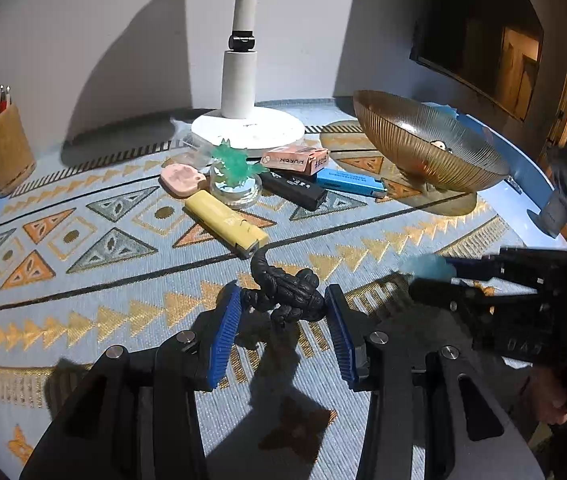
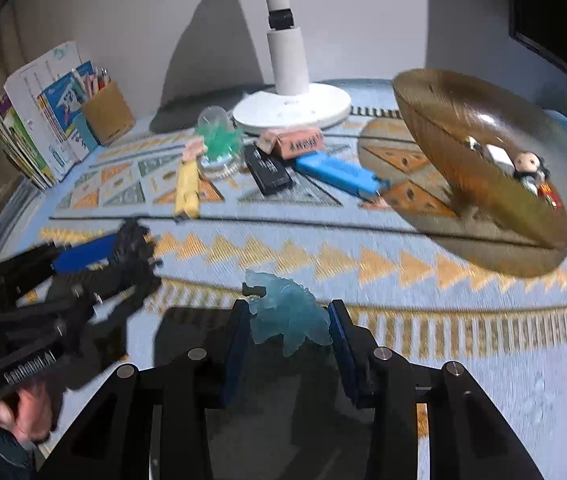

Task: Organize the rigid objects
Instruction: 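Grasp the black figurine with the left tool while the right tool grasps the translucent blue figure, then carry both figures over the amber bowl and open both tools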

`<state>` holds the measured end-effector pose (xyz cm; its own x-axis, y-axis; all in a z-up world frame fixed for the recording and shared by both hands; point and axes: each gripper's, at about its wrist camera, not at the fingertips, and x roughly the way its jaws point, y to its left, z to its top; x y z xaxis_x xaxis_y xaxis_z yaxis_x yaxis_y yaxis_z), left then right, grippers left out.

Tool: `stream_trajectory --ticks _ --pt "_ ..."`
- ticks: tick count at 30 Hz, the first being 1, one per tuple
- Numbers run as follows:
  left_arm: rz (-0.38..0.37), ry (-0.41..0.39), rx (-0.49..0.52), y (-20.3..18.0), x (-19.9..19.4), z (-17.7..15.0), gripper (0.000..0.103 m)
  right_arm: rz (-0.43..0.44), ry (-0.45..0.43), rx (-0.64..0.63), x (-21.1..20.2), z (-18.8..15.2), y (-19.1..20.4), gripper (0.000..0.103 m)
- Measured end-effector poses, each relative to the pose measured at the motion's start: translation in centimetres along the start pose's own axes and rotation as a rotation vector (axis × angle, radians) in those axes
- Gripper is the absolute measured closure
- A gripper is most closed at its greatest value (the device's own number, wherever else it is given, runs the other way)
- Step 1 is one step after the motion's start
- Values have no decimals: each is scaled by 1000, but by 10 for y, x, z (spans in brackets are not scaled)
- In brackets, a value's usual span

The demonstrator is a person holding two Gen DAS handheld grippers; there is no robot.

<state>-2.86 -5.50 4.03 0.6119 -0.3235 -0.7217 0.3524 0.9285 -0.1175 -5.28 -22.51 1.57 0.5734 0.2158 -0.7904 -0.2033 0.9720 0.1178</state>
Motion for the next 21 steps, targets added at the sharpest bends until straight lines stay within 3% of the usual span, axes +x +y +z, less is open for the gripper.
stream_trajectory --ticks 4,9,16,18,20,21 --pt "3 -14 -24 5 -2 0 63 19 9 7 0 -5 -2 63" --pt "-4 -29 -29 6 -4 -1 63 6 13 -16 4 -5 3 51" --pt "-11 -34 -35 8 -5 -1 63 -88 17 -62 10 -4 13 49" --pt "-16 -35 -36 9 -5 -2 63 -100 14 -74 10 -4 15 50" --pt "-15 -38 -37 9 -5 -2 63 -100 5 -88 9 -5 17 64" --pt "-16 -38 -35 8 -6 -2 63 -104 -5 -104 8 -6 20 64"
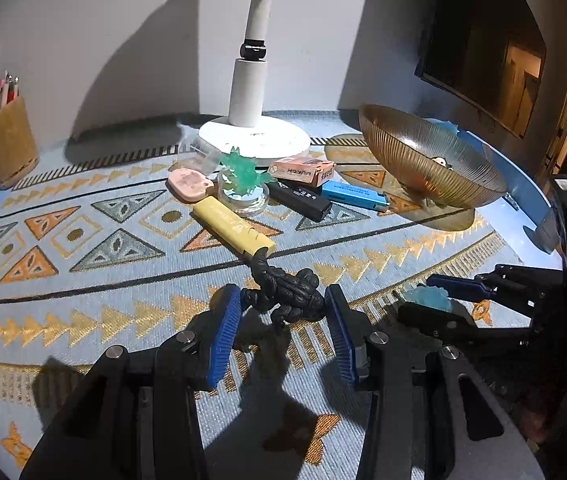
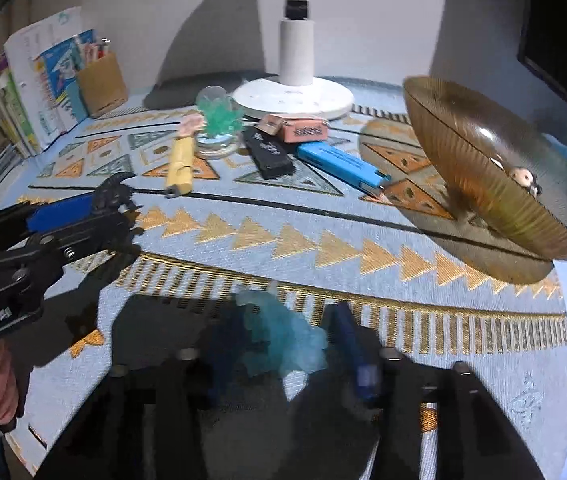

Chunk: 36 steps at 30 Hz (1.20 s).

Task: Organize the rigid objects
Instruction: 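Carry both figures over the amber bowl and open both tools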

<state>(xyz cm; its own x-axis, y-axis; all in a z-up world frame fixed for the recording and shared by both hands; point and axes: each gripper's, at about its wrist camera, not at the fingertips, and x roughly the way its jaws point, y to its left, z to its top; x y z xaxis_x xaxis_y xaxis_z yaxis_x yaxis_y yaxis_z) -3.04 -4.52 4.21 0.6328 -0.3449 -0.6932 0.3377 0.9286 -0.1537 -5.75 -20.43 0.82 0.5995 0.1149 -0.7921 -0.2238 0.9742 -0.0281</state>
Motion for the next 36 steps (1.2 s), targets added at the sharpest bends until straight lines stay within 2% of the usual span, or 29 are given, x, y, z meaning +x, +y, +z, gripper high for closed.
stream_trajectory --ticks 3,8,11,13,14,20,24,27,32,35,36 --pt "6 -5 8 -2 -1 0 63 -65 -30 -55 -4 -3 12 64" --pt "42 -21 27 -8 -5 1 63 -89 -93 -90 -14 -6 21 64" --pt "15 -20 34 -17 -9 9 63 -30 -113 -19 -24 -5 6 64" --pt "-19 -52 38 -26 -17 23 63 36 -118 46 -32 -4 -11 64" --pt "-34 -66 44 -32 -21 30 63 39 -125 60 -37 -3 -15 64" --pt "-111 -150 138 -80 -31 84 63 -90 -245 86 -92 14 -59 64" --pt "-140 -170 194 -113 -23 116 63 -229 -304 129 -122 39 -105 64" --pt "-180 -163 207 -135 -3 150 63 -292 -313 197 -131 60 -149 64" --pt "-232 -75 147 -149 57 197 63 -248 -250 383 -111 92 -234 64" --pt "-240 1 106 -150 99 208 63 -196 -197 456 -84 104 -270 64" --pt "-243 26 97 -151 114 210 63 -207 -173 470 -72 108 -278 64"
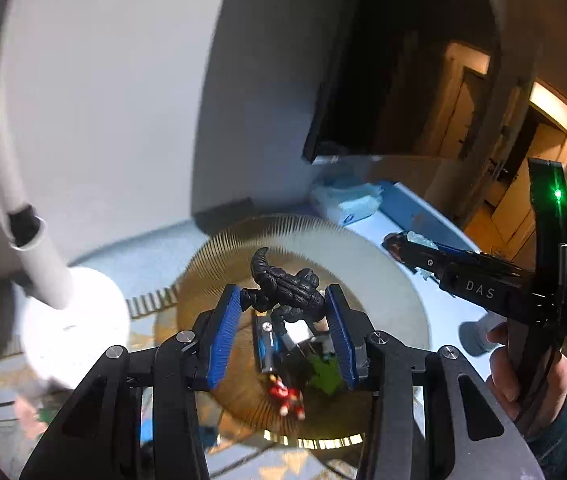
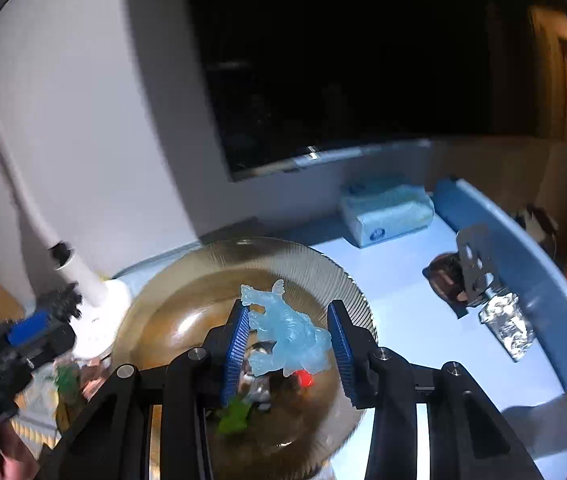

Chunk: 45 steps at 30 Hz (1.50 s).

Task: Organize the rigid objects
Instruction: 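Carry both figures over the amber bowl and open both tools, then withdraw both open tools from the bowl back toward the pile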

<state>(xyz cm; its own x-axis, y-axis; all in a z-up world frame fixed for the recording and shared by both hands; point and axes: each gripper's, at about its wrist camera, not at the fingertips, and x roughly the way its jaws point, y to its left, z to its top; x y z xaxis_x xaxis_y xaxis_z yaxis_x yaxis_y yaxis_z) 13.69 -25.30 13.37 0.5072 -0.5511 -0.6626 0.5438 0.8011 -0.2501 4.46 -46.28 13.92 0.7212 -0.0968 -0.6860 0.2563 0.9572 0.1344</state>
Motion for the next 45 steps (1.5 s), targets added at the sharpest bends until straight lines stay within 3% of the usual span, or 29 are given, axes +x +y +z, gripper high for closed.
stream_trajectory --ticks 8,16,17,19,20,22,31,39,43,45 --pt "16 81 -24 5 57 0 63 -52 93 -2 64 12 -14 64" --pt "33 120 -24 5 82 3 62 -64 158 -3 95 10 -19 64" --pt "30 123 -31 5 83 3 60 -67 166 -3 96 10 -18 64" --pt "21 118 -50 7 83 5 45 -62 186 7 99 12 -20 63" --pt "21 106 -59 7 82 5 32 -59 188 13 98 12 -22 59" --pt "11 70 -64 8 73 4 27 -59 176 23 93 14 -25 46" --pt "-1 -13 -15 -3 0 3 27 27 112 43 42 8 -14 42" --pt "-15 -108 9 -17 -100 -24 27 132 39 -9 -38 -4 36 41" --pt "-19 -200 25 -20 -166 -32 27 185 2 -50 -82 -13 68 39" --pt "2 -249 34 -19 -202 -37 20 216 -13 -66 -100 -17 82 39"
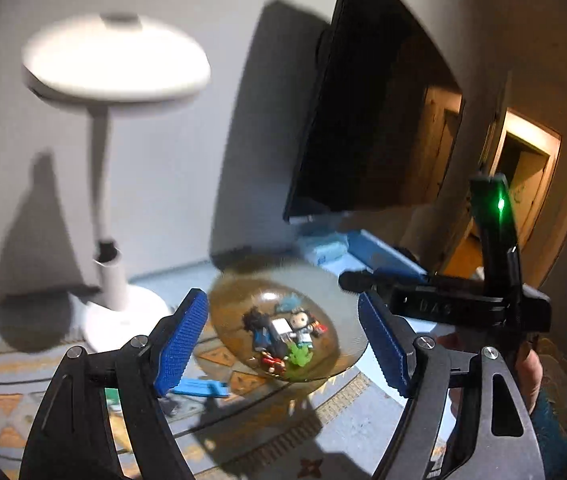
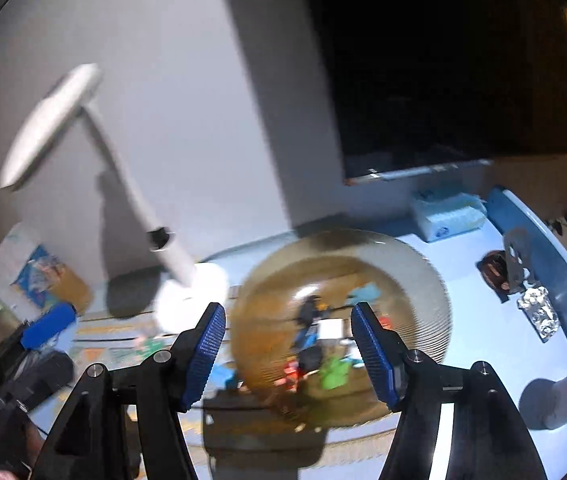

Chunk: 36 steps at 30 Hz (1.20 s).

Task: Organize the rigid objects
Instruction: 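Withdraw both open tools from the bowl back toward the pile, then grasp the yellow block with the left tool while the right tool grasps the blue lighter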

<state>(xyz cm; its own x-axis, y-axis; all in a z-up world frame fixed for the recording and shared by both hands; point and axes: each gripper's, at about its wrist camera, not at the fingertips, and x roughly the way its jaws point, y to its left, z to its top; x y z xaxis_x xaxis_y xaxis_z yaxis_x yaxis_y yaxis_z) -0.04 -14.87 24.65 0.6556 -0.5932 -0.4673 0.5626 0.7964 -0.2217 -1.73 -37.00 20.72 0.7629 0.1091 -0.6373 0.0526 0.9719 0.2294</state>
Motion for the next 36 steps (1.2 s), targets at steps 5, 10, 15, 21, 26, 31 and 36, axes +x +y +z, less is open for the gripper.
stream_trajectory --ticks 5,10,15,21,26,31,36 --pt "79 -137 -6 11 -72 -8 1 81 -45 -81 -31 -15 49 23" --pt "164 -157 -6 37 -105 -47 1 122 -90 -175 -35 -55 86 17" --pt "295 -20 -118 92 -78 -116 1 162 -51 -229 0 -114 91 17" --pt "389 125 -286 147 -38 -190 2 157 87 -236 62 -162 77 17" --pt "475 172 -245 145 -21 -207 2 116 129 -268 89 -176 75 17" --pt "482 163 -191 135 -21 -210 2 89 129 -303 99 -182 78 17" --pt "481 181 -205 138 -19 -209 1 62 160 -313 106 -187 81 17"
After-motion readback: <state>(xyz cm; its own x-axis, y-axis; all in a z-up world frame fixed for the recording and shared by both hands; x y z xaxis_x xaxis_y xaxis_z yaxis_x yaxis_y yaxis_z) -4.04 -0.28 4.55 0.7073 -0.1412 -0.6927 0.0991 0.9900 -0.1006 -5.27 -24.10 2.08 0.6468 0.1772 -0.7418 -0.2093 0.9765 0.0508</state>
